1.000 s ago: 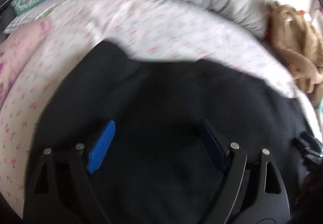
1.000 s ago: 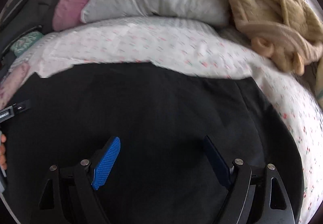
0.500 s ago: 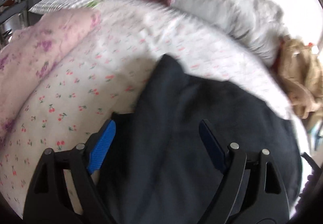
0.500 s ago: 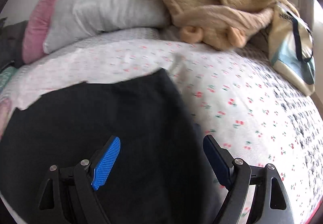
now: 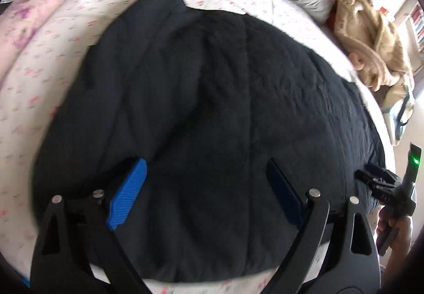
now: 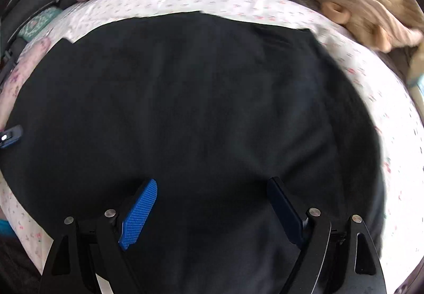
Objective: Fold large clothes
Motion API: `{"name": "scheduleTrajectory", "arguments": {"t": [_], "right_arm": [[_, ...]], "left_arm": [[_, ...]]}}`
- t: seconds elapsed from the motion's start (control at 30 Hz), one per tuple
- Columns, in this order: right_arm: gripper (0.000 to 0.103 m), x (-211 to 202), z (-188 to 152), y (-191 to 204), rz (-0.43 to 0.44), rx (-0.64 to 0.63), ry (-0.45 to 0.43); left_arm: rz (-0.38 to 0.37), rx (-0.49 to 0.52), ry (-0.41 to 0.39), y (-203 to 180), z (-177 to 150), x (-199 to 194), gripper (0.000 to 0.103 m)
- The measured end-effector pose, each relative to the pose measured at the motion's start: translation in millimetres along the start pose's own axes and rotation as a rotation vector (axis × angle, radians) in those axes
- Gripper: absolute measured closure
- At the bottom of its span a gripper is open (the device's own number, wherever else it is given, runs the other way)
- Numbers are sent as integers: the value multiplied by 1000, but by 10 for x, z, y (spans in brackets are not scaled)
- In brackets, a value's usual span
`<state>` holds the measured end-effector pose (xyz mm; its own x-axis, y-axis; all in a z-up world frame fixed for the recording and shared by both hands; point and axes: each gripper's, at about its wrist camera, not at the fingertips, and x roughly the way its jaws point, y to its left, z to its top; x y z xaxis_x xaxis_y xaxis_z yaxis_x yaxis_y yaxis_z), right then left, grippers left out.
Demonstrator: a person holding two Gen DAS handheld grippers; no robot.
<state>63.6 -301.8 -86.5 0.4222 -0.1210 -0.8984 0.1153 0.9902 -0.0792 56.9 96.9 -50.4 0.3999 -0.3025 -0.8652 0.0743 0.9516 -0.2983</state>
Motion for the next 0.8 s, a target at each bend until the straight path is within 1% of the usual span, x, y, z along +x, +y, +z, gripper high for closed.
{"name": "scheduleTrajectory", "arguments": {"t": [0.07,0.13,0.2,0.27,0.33,0.43,0.5,0.6,0.67,0.73,0.77,0.8], "right_arm": [[17,-63,-21,-153,-58,31,11],[17,-134,-55,-227,-75,64,15],[17,-209,-59,-343,-42,113,10],[17,-264,-63,-403,-20,144,6],[17,-325,-48,-400,-10,160,-3],[17,-379,-31,-347,-7,153,-19],[17,-394,-28,-285,-3,145,-21],[17,-391,-22,-173,9,130,-19],[17,-371,-21,-101,13,118,-16],[17,-352,-10,-24,18,101,-12],[17,-343,0,25,19,91,-11],[17,-339,4,60,20,83,-11]], "left_arm": [[3,-46,23,98,-27,-153,11],[-38,-121,47,225,-80,-295,11],[-93,-212,69,357,-141,-391,11],[-120,-295,86,468,-182,-470,11],[-113,-337,77,550,-235,-562,11],[-54,-384,64,661,-327,-643,11],[-54,-432,74,769,-403,-632,11],[-106,-495,106,912,-507,-526,11],[-147,-529,106,959,-571,-395,11],[-138,-555,92,992,-616,-320,14],[-127,-560,90,989,-633,-277,16],[-116,-558,82,985,-640,-241,21]]}}
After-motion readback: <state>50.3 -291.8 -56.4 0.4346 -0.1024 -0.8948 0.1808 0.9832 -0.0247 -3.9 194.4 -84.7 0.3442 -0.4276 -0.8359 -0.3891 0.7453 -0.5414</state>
